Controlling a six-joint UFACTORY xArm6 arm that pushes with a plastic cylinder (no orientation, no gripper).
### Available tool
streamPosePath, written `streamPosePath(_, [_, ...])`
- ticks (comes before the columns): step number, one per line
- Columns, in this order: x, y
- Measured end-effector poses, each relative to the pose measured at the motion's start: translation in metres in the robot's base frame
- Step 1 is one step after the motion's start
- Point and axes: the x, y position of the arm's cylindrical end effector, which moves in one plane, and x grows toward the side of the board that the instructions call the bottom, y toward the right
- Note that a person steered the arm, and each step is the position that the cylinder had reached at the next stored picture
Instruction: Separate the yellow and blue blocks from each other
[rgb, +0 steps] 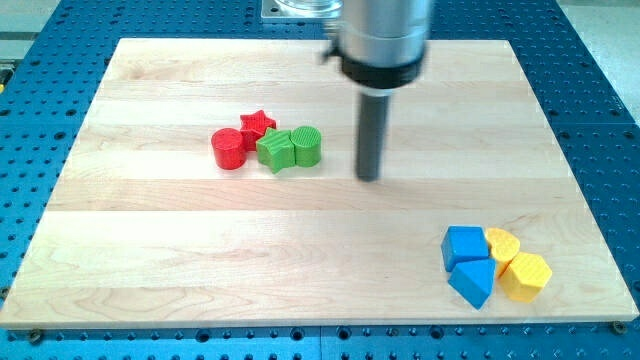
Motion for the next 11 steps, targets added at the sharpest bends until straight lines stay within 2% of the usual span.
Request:
streamPosePath(1, [0.03,0.133])
streamPosePath(2, [0.097,0.216])
streamPosePath(3, [0.157,0.22])
streamPosePath(4, [0.158,0.153])
streamPosePath(5, [0.142,0.065])
streamPosePath(6, [0.107,-0.019])
streamPosePath(7, [0.095,-0.009])
streamPosePath(8, [0.092,0.028])
streamPosePath(9, [0.068,0.007])
streamPosePath(10, [0.07,-0.008])
streamPosePath(11, [0.089,0.047])
